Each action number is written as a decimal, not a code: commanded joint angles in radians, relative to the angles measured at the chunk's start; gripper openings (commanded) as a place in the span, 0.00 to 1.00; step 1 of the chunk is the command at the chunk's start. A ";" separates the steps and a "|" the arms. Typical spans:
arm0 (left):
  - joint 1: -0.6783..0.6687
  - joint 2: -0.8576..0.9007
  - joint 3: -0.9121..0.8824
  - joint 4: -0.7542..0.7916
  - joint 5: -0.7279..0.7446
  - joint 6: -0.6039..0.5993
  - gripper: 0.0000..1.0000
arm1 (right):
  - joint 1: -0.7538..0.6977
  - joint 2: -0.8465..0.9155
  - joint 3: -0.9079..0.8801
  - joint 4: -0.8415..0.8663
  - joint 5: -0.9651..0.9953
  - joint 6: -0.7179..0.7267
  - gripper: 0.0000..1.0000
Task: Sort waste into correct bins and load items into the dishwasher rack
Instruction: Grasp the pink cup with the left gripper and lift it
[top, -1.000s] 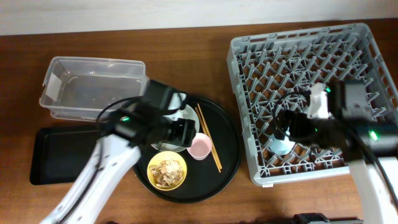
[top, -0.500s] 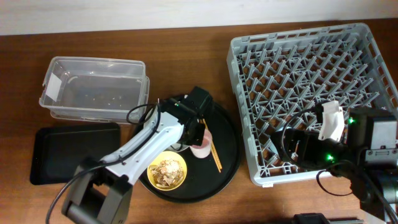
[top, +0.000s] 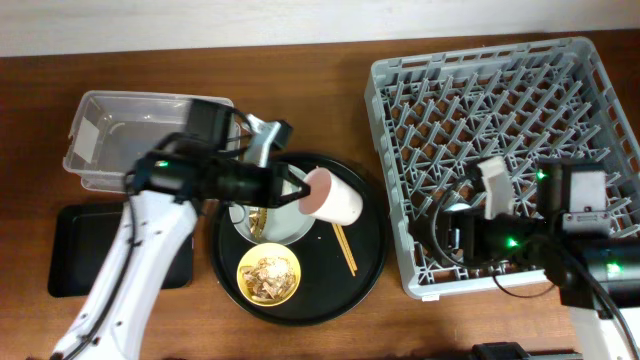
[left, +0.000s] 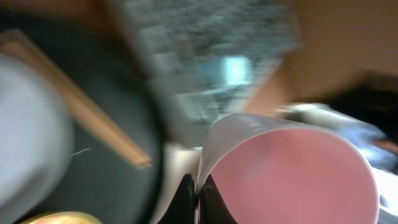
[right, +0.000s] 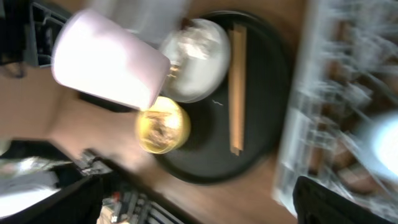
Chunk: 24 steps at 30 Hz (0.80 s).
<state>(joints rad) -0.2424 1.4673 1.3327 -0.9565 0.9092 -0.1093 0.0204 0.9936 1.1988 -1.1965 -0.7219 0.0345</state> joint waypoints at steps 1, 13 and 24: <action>0.063 -0.009 0.013 0.002 0.576 0.145 0.00 | 0.089 0.012 -0.013 0.108 -0.246 -0.032 0.95; 0.056 -0.009 0.013 0.002 0.651 0.160 0.00 | 0.379 0.085 -0.013 0.520 -0.215 0.207 0.83; 0.056 -0.009 0.013 -0.010 0.610 0.159 0.00 | 0.325 0.038 -0.013 0.524 -0.205 0.207 0.85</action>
<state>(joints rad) -0.1837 1.4628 1.3334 -0.9604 1.5002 0.0273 0.3862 1.0672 1.1854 -0.6788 -0.9443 0.2325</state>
